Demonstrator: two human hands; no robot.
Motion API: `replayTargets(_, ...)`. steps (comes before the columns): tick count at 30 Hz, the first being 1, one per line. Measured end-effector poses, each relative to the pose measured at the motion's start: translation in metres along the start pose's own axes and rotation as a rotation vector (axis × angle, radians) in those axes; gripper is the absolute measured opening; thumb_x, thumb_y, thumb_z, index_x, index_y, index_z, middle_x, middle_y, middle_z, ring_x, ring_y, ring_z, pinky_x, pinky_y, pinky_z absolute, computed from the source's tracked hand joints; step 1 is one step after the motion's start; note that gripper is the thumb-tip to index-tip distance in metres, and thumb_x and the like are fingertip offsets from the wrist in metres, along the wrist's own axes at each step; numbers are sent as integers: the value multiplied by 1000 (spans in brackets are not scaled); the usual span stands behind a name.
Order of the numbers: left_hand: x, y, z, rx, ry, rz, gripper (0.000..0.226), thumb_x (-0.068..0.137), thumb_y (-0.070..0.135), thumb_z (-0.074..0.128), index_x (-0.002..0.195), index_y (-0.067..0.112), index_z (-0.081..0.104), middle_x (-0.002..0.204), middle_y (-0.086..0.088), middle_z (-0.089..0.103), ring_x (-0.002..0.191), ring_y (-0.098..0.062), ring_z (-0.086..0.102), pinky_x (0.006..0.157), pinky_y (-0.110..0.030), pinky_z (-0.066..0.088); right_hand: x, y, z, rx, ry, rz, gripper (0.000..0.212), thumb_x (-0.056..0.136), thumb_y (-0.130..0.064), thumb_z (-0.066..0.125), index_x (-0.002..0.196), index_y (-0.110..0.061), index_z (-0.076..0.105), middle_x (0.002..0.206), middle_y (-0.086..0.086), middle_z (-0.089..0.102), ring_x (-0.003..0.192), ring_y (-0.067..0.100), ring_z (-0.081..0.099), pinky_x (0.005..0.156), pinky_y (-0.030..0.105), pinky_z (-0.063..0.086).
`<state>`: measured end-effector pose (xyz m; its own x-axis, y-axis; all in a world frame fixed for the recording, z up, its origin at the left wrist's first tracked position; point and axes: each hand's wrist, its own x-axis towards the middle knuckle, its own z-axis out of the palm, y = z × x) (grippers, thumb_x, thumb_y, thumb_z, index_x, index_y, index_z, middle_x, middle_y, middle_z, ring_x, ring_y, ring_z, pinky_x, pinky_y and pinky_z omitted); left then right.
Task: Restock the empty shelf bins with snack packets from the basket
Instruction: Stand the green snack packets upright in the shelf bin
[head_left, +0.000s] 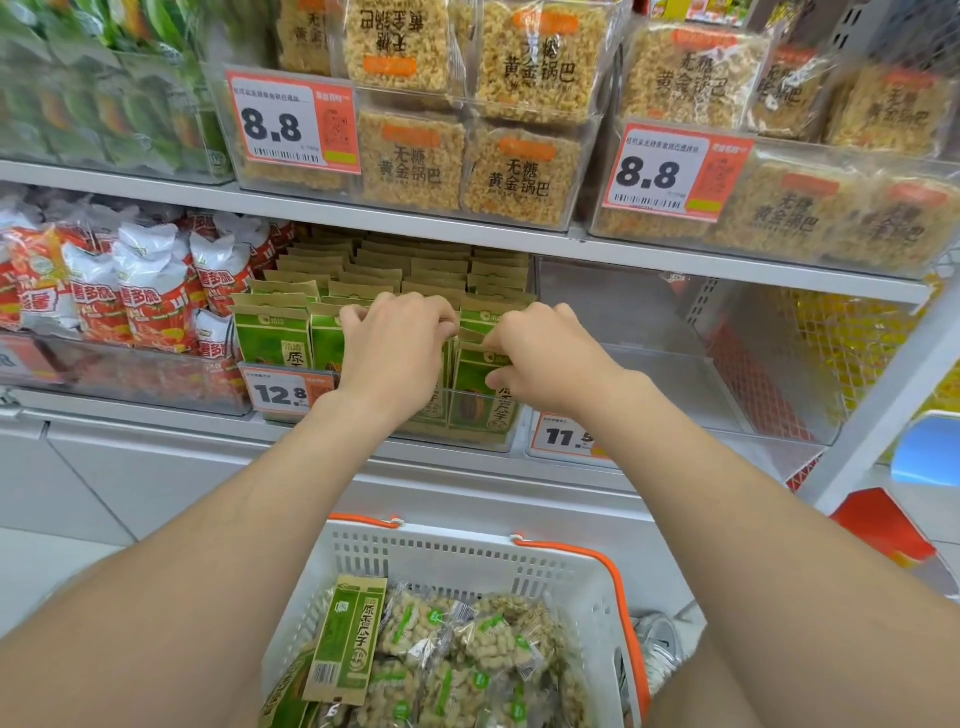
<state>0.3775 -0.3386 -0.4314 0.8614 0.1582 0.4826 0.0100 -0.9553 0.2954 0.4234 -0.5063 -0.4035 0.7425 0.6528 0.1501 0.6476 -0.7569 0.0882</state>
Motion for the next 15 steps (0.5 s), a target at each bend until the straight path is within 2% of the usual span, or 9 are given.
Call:
replayTargets(2, 0, 1, -3, -23, 2, 1, 20, 110, 32, 51, 113, 33, 70, 112, 8, 72, 112, -26, 57, 95, -49, 33, -4, 1, 1, -6, 6, -29, 10, 97, -32, 69, 98, -23, 64, 83, -4, 58, 95, 29, 58, 84, 41, 43)
replayTargets(4, 0, 0, -4, -77, -16, -5, 15, 108, 30, 54, 115, 30, 67, 115, 6, 70, 114, -25, 57, 98, -51, 37, -6, 0, 4, 14, 19, -24, 19, 97, -32, 68, 112, -21, 72, 95, 2, 68, 100, 32, 63, 83, 41, 50)
replayTargets(6, 0, -2, -4, -114, -42, -13, 19, 105, 23, 58, 124, 26, 62, 124, 2, 62, 119, -25, 54, 101, -52, 39, -7, -1, 7, 38, 36, -10, 15, 95, -34, 64, 100, -21, 69, 87, -3, 61, 97, 30, 61, 81, 40, 43)
replayTargets(8, -2, -5, -2, -74, -74, -12, 36, 102, 15, 58, 137, 22, 55, 137, -2, 52, 127, -28, 48, 103, -51, 39, -7, -2, 9, 126, 46, 64, 20, 94, -41, 58, 94, -22, 58, 88, -4, 55, 94, 27, 57, 82, 43, 36)
replayTargets(10, -3, -8, -1, -21, -88, -6, 50, 97, 7, 57, 145, 21, 48, 147, -1, 45, 136, -28, 40, 106, -51, 35, -6, -4, 8, 330, 75, 165, 23, 96, -45, 49, 102, -23, 52, 94, -5, 61, 91, 23, 56, 86, 46, 38)
replayTargets(12, -3, -9, -1, 6, -102, 3, 56, 96, 6, 56, 148, 22, 45, 151, 2, 46, 142, -25, 35, 108, -52, 30, -5, -3, 7, 473, 164, 220, 18, 102, -40, 41, 107, -24, 49, 88, -6, 65, 86, 23, 58, 84, 47, 42)
replayTargets(15, -3, -9, -1, 16, -133, 6, 51, 98, 7, 54, 146, 23, 45, 144, 2, 55, 139, -22, 41, 108, -53, 27, -4, -4, 4, 446, 190, 241, 22, 105, -35, 37, 104, -24, 57, 85, -4, 67, 84, 25, 58, 88, 48, 47)
